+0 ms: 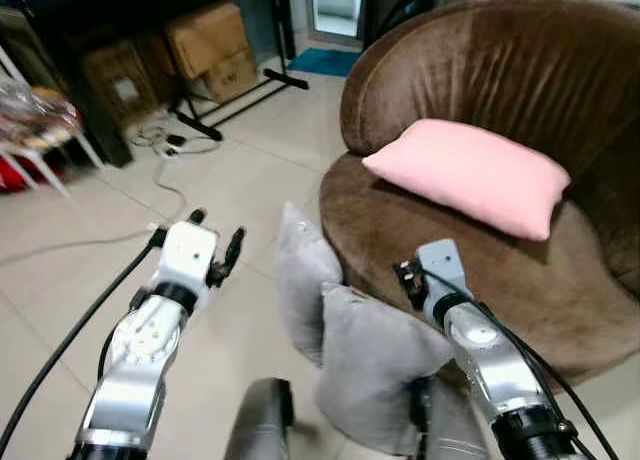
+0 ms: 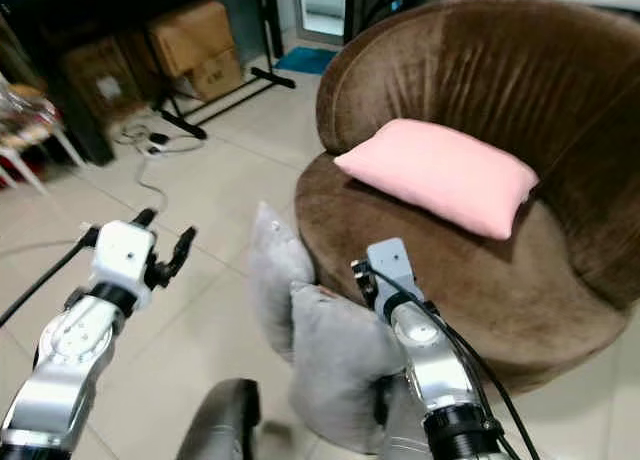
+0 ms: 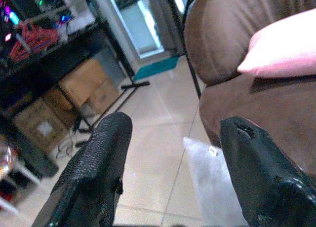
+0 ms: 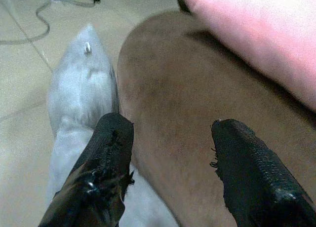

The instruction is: Move the pillow to the sofa from floor

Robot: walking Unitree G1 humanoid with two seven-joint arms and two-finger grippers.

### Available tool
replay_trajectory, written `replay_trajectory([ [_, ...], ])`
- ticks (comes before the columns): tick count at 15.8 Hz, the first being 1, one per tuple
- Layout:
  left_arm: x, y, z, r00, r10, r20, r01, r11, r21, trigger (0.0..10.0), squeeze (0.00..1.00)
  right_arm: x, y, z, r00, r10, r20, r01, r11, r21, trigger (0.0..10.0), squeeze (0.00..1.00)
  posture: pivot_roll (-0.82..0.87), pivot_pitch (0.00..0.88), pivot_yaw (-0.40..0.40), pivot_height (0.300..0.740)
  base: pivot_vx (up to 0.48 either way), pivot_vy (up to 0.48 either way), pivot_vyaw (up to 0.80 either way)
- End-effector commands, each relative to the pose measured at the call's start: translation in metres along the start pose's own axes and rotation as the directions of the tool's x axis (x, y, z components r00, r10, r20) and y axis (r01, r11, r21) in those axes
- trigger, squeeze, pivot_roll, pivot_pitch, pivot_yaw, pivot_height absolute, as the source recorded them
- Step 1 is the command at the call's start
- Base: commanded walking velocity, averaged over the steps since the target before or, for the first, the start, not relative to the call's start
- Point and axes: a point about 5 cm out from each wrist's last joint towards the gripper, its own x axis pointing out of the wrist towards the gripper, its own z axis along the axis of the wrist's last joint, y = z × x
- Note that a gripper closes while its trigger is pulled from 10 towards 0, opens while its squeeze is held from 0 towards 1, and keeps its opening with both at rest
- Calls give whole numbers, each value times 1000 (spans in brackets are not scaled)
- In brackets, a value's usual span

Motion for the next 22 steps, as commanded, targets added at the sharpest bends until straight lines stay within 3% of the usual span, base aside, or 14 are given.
replay_trajectory([
  [1,1,1,-3,999,-31,-11,31,1000,5,10000,0,5,2,8,1000,5,25,-4,1000,-25,10000,0,127,0,183,595,0,0,0],
  [2,1,0,-3,999,-40,-14,40,999,3,10000,0,7,3,10,999,11,31,-10,1000,-22,10000,0,120,0,192,595,0,0,0],
  [3,2,-5,-7,997,-73,-28,73,997,-10,10000,0,14,5,15,999,30,37,-29,999,-23,10000,1000,99,0,201,595,0,0,0],
  [8,-9,-28,-19,976,-209,-56,209,978,-9,10000,0,32,3,16,997,80,-8,-80,992,-96,10000,1000,99,0,82,595,0,0,0],
  [12,-23,-40,-27,938,-336,-83,335,942,-26,10000,0,38,7,-3,983,141,-121,-152,985,-84,10000,1000,82,0,39,595,0,0,0],
  [13,-34,-45,-22,920,-384,-74,383,923,-28,10000,0,38,10,-8,974,176,-144,-182,983,-29,10000,1000,99,0,25,595,0,0,0],
  [17,-65,-33,-8,910,-407,-76,409,912,17,10000,0,40,28,-5,958,264,-113,-267,963,-16,10000,1000,112,94,24,595,0,0,0],
  [19,-70,-28,2,910,-407,-77,410,911,35,10000,0,40,38,-3,942,320,-97,-323,946,-22,10000,1000,114,159,4,595,0,0,0],
  [20,-73,-27,5,925,-373,-75,376,926,26,10000,0,40,36,1,958,282,-47,-284,959,-26,10000,1000,114,184,-12,595,0,0,0],
  [21,-75,-26,8,938,-339,-67,341,940,7,10000,0,38,35,3,964,265,0,-265,964,14,10000,0,115,199,-30,595,0,0,0],
  [22,-78,-26,11,947,-315,-64,316,949,-5,10000,0,35,36,5,966,254,52,-256,965,59,10000,0,118,207,-42,580,0,0,0],
])
